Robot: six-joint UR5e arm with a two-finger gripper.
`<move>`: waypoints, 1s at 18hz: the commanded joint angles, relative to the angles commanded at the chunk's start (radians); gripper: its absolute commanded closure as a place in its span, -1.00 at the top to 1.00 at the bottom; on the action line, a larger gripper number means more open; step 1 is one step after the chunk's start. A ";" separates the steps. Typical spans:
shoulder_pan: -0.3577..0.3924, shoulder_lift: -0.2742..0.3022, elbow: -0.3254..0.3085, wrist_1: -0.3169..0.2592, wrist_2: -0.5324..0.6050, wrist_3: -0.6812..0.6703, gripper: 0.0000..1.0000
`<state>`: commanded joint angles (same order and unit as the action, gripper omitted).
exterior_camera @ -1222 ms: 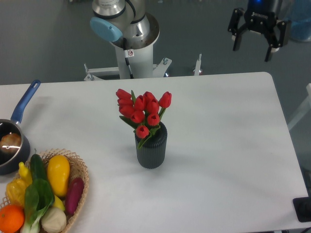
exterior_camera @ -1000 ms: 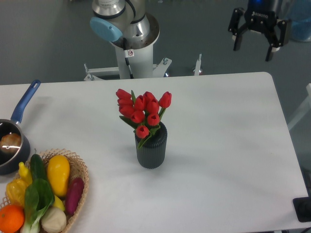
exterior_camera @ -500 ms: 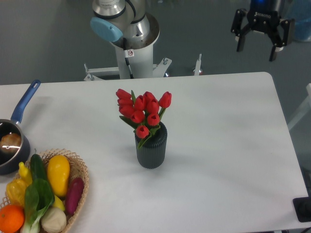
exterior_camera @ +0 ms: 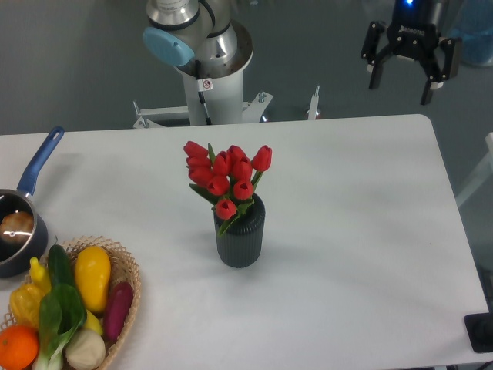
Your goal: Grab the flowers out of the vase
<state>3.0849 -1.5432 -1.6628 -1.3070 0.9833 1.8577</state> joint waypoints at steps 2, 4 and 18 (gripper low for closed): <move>-0.009 -0.012 -0.009 0.000 -0.002 -0.002 1.00; -0.014 -0.012 -0.015 0.000 -0.008 -0.002 1.00; -0.064 -0.040 -0.046 -0.002 -0.060 -0.118 1.00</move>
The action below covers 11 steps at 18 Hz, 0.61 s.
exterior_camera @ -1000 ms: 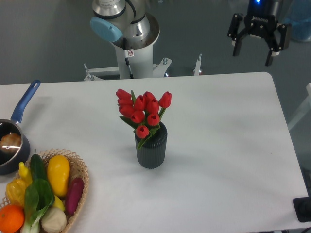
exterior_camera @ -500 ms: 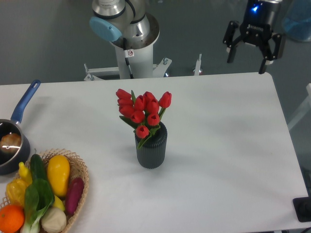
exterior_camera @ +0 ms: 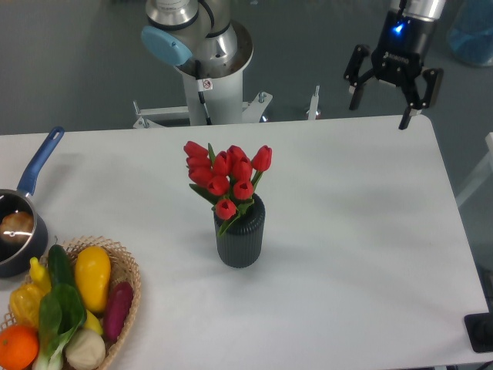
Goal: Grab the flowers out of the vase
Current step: 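Move the open gripper toward the red tulips in the black vase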
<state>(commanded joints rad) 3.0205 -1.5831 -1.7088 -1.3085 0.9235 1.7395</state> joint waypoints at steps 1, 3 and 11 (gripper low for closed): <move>-0.003 0.000 -0.002 0.002 0.000 0.002 1.00; -0.008 0.000 -0.009 0.003 -0.003 0.014 1.00; -0.002 -0.008 -0.006 0.003 -0.055 0.005 1.00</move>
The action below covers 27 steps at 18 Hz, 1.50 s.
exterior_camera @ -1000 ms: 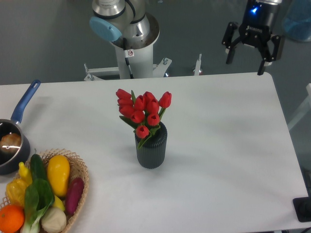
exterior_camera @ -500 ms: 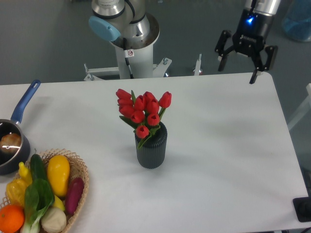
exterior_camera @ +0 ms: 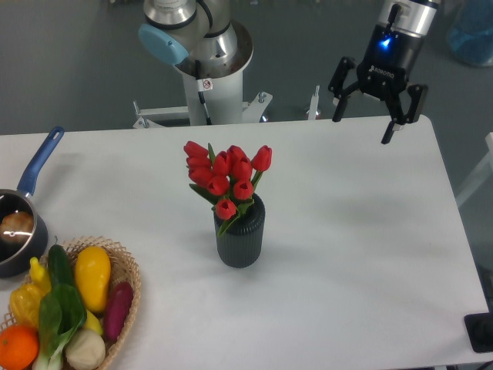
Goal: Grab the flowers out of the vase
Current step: 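Move the open gripper toward the red tulips in the black vase, then lower the open gripper to the tulip stems just above the vase rim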
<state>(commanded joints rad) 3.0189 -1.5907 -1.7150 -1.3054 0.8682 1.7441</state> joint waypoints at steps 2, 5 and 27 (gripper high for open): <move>-0.002 0.000 0.000 0.000 0.000 -0.002 1.00; -0.005 0.000 -0.002 0.000 0.000 -0.003 1.00; -0.097 -0.025 -0.064 -0.002 0.014 -0.009 1.00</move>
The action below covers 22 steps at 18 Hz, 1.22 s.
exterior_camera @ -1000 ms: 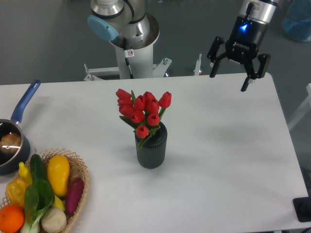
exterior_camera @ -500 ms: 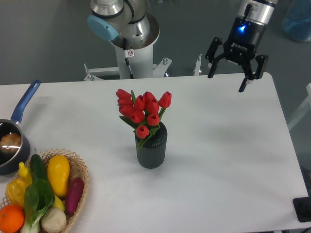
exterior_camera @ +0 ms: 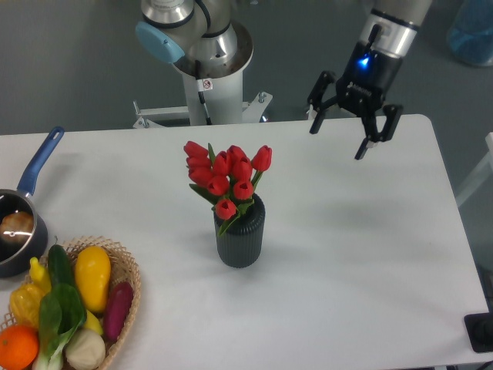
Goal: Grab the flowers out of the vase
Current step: 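Lower the open gripper to the tulip stems just above the vase rim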
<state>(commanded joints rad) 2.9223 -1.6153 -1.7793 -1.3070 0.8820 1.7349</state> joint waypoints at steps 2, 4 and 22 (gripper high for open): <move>-0.005 -0.006 -0.015 0.000 0.014 0.002 1.00; -0.031 -0.017 -0.017 0.000 0.034 0.002 1.00; -0.095 -0.066 -0.074 0.000 0.020 -0.003 1.00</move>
<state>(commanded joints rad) 2.8271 -1.6812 -1.8530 -1.3070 0.9020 1.7319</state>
